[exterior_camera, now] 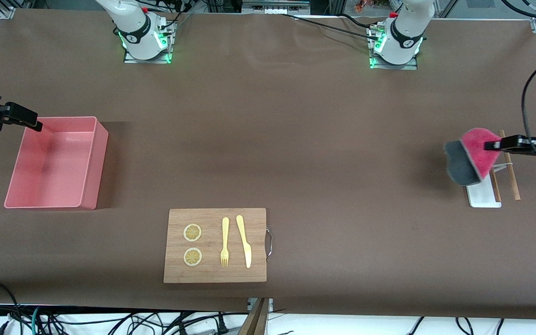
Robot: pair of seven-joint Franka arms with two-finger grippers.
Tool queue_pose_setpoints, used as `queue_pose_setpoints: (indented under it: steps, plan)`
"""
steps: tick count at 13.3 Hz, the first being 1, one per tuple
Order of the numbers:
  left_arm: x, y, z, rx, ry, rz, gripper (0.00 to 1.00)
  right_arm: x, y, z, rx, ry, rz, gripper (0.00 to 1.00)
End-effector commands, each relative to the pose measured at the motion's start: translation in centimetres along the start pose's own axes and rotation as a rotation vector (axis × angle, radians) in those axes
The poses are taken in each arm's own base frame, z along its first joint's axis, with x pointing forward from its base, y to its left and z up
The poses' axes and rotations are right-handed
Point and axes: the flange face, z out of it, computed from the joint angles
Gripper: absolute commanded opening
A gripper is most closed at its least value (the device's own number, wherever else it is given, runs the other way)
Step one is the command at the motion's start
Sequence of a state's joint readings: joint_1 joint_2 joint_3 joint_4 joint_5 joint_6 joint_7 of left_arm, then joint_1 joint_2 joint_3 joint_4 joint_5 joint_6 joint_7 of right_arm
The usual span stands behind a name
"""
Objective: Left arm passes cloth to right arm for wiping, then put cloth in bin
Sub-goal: 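Lift the cloth with the left gripper while the right gripper reaches over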
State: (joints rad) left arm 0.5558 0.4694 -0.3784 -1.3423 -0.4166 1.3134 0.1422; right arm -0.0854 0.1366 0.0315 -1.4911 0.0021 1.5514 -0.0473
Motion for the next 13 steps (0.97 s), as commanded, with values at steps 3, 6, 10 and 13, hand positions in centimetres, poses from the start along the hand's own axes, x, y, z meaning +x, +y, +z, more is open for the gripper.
queue_pose_setpoints:
  steps: [3, 6, 10, 13]
  plan:
    - [1.0, 14.2, 4.6, -0.129, -0.044, -0.193, 0.0, 0.8, -1.3, 2.5, 0.015, -0.06, -0.048, 1.0]
    - [1.5, 23.7, 9.5, -0.208, -0.056, -0.24, 0.0, 1.2, -1.3, 3.5, 0.015, -0.083, -0.083, 1.0]
    - [1.9, 34.3, 16.2, -0.34, -0.013, -0.372, 0.0, 2.9, -6.0, 5.9, 0.074, -0.099, 0.079, 1.0]
    - [1.9, 40.2, 22.8, -0.392, 0.041, -0.389, 0.0, 3.9, -11.2, 6.7, 0.092, -0.056, 0.177, 1.0]
